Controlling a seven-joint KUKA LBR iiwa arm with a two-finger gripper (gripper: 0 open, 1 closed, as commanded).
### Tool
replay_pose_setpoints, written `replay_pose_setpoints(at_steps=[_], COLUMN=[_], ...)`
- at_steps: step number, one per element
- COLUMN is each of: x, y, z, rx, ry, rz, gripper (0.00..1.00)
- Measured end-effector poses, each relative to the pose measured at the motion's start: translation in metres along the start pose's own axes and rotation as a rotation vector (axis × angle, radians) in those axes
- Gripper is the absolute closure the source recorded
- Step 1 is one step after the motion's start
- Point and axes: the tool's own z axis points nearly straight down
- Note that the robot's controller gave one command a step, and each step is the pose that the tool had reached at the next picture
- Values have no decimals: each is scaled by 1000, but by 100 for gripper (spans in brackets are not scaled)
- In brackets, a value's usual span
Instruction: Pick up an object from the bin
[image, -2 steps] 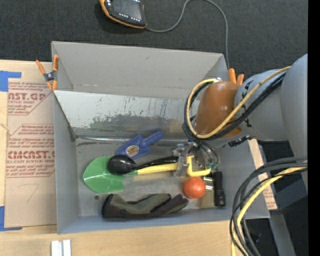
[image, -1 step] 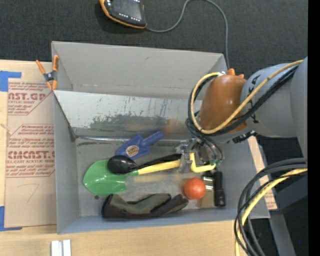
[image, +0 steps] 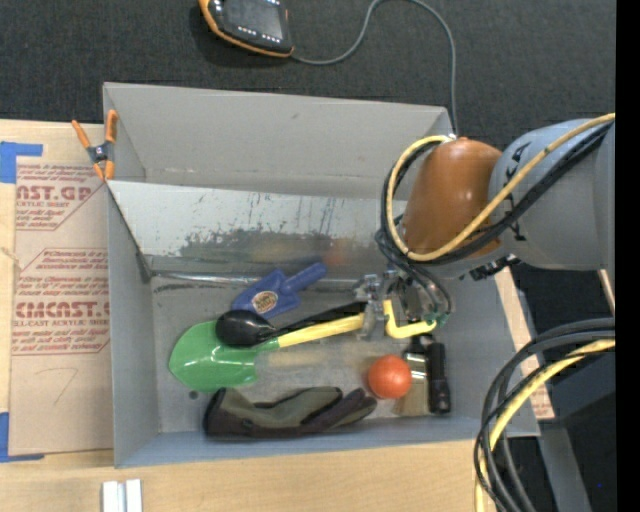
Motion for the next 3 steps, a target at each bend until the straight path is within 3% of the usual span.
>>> replay_pose_setpoints(at_steps=[3], x=[0], y=[1], z=[-61], rx=[1], ry=[-3], rz=[0], gripper=[100])
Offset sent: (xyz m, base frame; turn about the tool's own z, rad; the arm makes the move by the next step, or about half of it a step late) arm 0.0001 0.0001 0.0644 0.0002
